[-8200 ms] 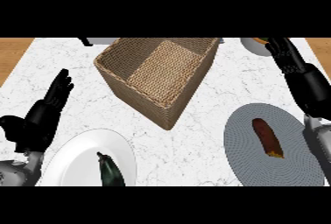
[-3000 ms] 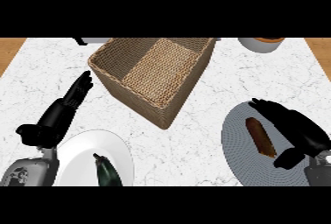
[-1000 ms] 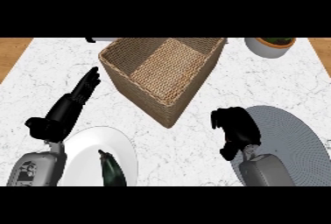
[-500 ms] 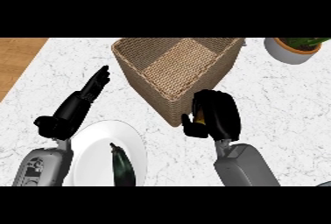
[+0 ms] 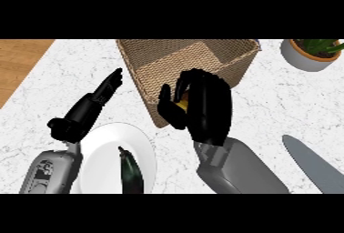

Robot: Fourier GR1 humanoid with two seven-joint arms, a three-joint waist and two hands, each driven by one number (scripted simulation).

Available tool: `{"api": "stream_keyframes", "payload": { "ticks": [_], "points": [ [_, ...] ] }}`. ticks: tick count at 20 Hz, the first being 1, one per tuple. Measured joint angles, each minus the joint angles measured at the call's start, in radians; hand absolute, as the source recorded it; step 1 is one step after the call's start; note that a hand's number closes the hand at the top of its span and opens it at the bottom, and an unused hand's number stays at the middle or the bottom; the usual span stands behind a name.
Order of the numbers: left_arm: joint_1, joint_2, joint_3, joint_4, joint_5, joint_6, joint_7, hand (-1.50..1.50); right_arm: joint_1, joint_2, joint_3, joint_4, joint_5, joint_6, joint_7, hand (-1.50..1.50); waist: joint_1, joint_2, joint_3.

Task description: Pick the sweet potato from the placemat and place it in the basket

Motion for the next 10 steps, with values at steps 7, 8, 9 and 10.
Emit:
{"api": "stream_keyframes", "payload": {
  "ticks": [7, 8, 9, 10],
  "points": [
    [-0.017, -0.001, -0.002, 0.014, -0.012, 0.007, 0.004, 0.00, -0.212, -0.006, 0.031, 0.111, 0.064, -0.016, 0.143, 1.50, -0.010, -0.001, -0.004],
    [-0.019, -0.003, -0.003, 0.015, -0.015, 0.011, 0.003, 0.00, -0.242, -0.006, 0.029, 0.129, 0.070, -0.014, 0.157, 1.50, -0.012, -0.001, -0.004],
    [-0.018, -0.004, -0.004, 0.017, -0.016, 0.012, 0.003, 0.00, -0.271, -0.007, 0.025, 0.150, 0.076, -0.012, 0.170, 1.50, -0.012, 0.000, -0.004],
    [-0.019, 0.000, 0.000, 0.019, -0.014, 0.010, 0.001, 0.00, -0.297, -0.008, 0.023, 0.169, 0.081, -0.013, 0.182, 1.50, -0.013, 0.001, -0.004]
  ]
}}
